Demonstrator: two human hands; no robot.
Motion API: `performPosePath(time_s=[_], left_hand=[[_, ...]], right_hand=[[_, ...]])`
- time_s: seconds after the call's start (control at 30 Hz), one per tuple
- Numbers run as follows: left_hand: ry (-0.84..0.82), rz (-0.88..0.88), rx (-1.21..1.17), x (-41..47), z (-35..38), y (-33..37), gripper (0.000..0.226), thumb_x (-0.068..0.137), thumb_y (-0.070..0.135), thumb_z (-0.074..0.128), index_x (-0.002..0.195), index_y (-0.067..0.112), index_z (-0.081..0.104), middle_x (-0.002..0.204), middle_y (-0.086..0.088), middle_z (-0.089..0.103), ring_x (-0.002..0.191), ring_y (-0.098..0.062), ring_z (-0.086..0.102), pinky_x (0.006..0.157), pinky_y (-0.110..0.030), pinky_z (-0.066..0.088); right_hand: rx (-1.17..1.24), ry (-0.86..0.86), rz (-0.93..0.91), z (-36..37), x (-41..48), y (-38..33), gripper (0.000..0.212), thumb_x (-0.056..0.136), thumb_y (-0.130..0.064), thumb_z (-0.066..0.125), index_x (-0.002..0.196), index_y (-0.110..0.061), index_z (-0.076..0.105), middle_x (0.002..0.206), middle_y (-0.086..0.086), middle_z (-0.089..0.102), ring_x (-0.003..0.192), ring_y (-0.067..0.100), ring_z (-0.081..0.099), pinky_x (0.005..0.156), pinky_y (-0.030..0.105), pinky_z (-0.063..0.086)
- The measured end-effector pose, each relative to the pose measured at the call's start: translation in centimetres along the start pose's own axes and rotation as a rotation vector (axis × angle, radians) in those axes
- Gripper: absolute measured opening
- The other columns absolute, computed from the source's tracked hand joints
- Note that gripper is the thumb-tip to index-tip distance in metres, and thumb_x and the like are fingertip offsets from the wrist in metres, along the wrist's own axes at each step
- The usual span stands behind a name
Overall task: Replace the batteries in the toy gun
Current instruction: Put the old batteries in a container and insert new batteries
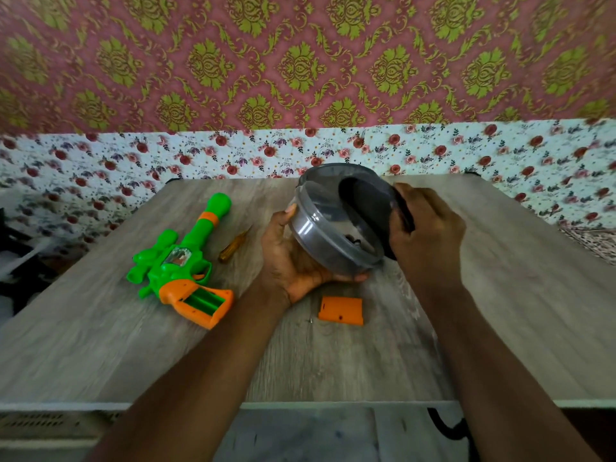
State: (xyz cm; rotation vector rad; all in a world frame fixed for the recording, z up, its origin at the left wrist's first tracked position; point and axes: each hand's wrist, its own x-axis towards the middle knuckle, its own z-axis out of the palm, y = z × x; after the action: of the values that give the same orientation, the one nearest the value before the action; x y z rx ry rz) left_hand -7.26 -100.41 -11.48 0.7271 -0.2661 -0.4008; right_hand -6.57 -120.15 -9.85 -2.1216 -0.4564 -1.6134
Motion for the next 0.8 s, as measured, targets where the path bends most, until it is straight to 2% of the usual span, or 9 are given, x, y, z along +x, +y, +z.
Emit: performPosePath(time_s=[0.07,0.13,0.23,0.37,0.43,0.53,0.6,0.7,0.8], left_hand=[[-0.020,-0.026,-0.056,0.1,-0.5,0.0,0.070,0.088,0.066,0.047,0.139,0.020,0.063,0.144,-0.025,0.056,0.129,-0.057,0.052,0.099,-0.084,0.033],[-0.020,-0.038,-0.089,0.3,-1.0,0.1,0.073,0.091,0.068,0.047,0.144,0.019,0.058,0.149,-0.027,0.051,0.136,-0.058,0.044,0.103,-0.087,0.024],[-0.009,-0.028,-0.050,0.6,-1.2,0.1,0.082,0.091,0.076,0.039,0.146,0.018,0.056,0.148,-0.024,0.053,0.137,-0.051,0.047,0.107,-0.080,0.030],[0.005,0.014,0.017,0.5,-0.8,0.2,0.085,0.092,0.080,0.028,0.138,0.017,0.064,0.141,-0.023,0.060,0.131,-0.046,0.056,0.105,-0.073,0.041],[-0.010,0.005,0.033,0.5,-0.7,0.2,0.084,0.091,0.080,0.028,0.130,0.019,0.071,0.142,-0.025,0.059,0.133,-0.050,0.052,0.102,-0.081,0.035],[-0.048,-0.031,0.009,0.5,-1.0,0.2,0.085,0.091,0.079,0.034,0.142,0.016,0.060,0.149,-0.027,0.051,0.137,-0.055,0.045,0.099,-0.090,0.023],[-0.040,-0.033,0.011,0.5,-1.1,0.2,0.085,0.092,0.077,0.036,0.147,0.015,0.054,0.151,-0.027,0.048,0.139,-0.054,0.042,0.100,-0.090,0.020],[-0.003,-0.024,0.024,0.6,-1.1,0.3,0.082,0.092,0.076,0.036,0.141,0.015,0.059,0.147,-0.024,0.055,0.137,-0.050,0.049,0.105,-0.085,0.025],[0.014,-0.014,0.035,0.5,-0.8,0.3,0.079,0.092,0.077,0.034,0.135,0.018,0.064,0.140,-0.023,0.061,0.130,-0.050,0.055,0.099,-0.086,0.029]], right_hand=[[-0.028,0.046,0.013,-0.2,0.6,0.6,0.027,0.087,0.010,0.067,0.113,0.006,0.073,0.097,0.023,0.073,0.075,0.035,0.071,0.068,0.025,0.053],[-0.071,0.006,0.040,-0.5,1.2,1.2,0.033,0.082,0.011,0.063,0.112,0.003,0.073,0.100,0.024,0.072,0.080,0.039,0.071,0.070,0.037,0.058],[-0.107,-0.185,0.109,-0.7,2.1,2.9,0.035,0.075,0.011,0.061,0.105,0.000,0.074,0.095,0.022,0.072,0.076,0.043,0.068,0.070,0.046,0.057],[-0.117,-0.496,0.199,0.2,1.4,5.4,0.032,0.073,0.012,0.066,0.100,-0.005,0.071,0.096,0.019,0.070,0.085,0.041,0.066,0.077,0.039,0.048],[-0.120,-0.652,0.221,0.8,0.4,6.3,0.032,0.078,0.008,0.070,0.105,-0.009,0.071,0.106,0.016,0.069,0.097,0.039,0.065,0.083,0.032,0.040],[-0.037,-0.768,0.246,0.9,-0.3,6.6,0.036,0.083,-0.006,0.077,0.118,-0.014,0.074,0.122,0.012,0.068,0.115,0.034,0.061,0.083,0.019,0.024],[0.012,-0.772,0.248,0.6,-0.2,6.7,0.040,0.080,-0.007,0.080,0.119,-0.016,0.075,0.120,0.013,0.070,0.115,0.034,0.062,0.088,0.024,0.030],[0.042,-0.784,0.230,0.4,-0.2,6.6,0.040,0.076,-0.007,0.082,0.115,-0.016,0.077,0.113,0.012,0.074,0.108,0.034,0.066,0.093,0.034,0.043],[0.047,-0.780,0.226,0.3,-0.4,6.4,0.040,0.071,-0.006,0.083,0.110,-0.014,0.079,0.108,0.011,0.076,0.104,0.032,0.068,0.092,0.038,0.050]])
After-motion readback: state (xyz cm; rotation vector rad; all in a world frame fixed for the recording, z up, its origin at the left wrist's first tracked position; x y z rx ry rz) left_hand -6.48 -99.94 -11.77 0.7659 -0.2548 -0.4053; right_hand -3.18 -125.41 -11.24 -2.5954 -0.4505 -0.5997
